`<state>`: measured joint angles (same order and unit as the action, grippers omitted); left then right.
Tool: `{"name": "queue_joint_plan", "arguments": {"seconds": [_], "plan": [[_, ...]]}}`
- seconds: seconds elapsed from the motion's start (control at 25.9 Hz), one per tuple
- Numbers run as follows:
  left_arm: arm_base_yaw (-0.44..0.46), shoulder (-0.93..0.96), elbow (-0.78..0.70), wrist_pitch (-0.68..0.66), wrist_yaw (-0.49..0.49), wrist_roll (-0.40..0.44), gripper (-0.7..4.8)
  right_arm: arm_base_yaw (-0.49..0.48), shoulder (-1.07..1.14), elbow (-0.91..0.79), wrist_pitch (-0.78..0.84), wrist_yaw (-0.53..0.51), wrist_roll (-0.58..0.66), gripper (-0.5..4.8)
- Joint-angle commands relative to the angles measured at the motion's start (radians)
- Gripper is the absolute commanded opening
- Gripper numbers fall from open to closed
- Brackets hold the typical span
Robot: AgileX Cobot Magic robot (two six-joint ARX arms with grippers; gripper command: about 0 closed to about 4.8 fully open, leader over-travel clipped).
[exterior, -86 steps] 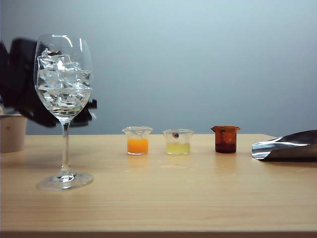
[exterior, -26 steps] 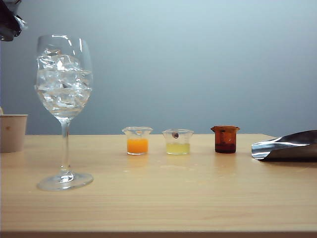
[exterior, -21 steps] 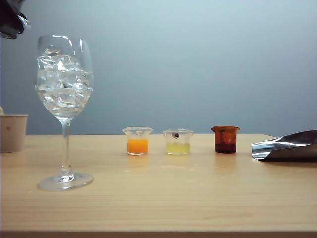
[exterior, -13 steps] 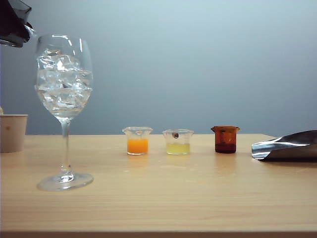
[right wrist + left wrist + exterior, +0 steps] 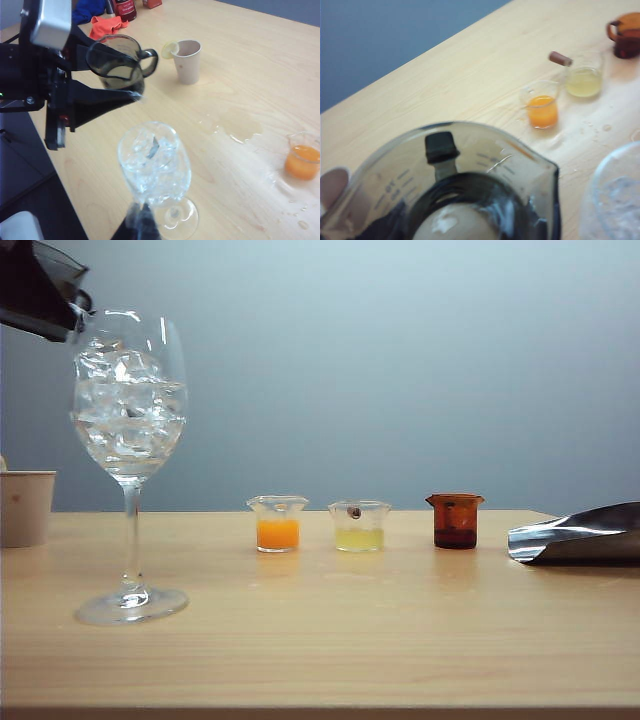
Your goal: Pick up the first measuring cup from the left, pour the coconut rum inside into the goblet, and finally put the measuring cup back in its original place.
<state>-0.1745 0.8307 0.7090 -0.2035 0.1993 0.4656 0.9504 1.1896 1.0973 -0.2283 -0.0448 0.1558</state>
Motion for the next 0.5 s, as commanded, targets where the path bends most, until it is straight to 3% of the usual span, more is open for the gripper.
{"name": "queue_joint_plan", "arguments": {"seconds": [0.04,0.12,0.5], "plan": [[-0.024,0.012,0.004,0.042,0.003,0.059,0.79,0.007,0.009,0.005,0.018,0.001,0.001,-0.09],[-0.027,0.02,0.004,0.053,-0.013,0.073,0.79,0.006,0.009,0.005,0.018,0.002,0.001,-0.09],[-0.028,0.02,0.004,0.087,0.034,0.333,0.79,0.005,0.008,0.005,0.015,0.002,0.001,-0.09]]}}
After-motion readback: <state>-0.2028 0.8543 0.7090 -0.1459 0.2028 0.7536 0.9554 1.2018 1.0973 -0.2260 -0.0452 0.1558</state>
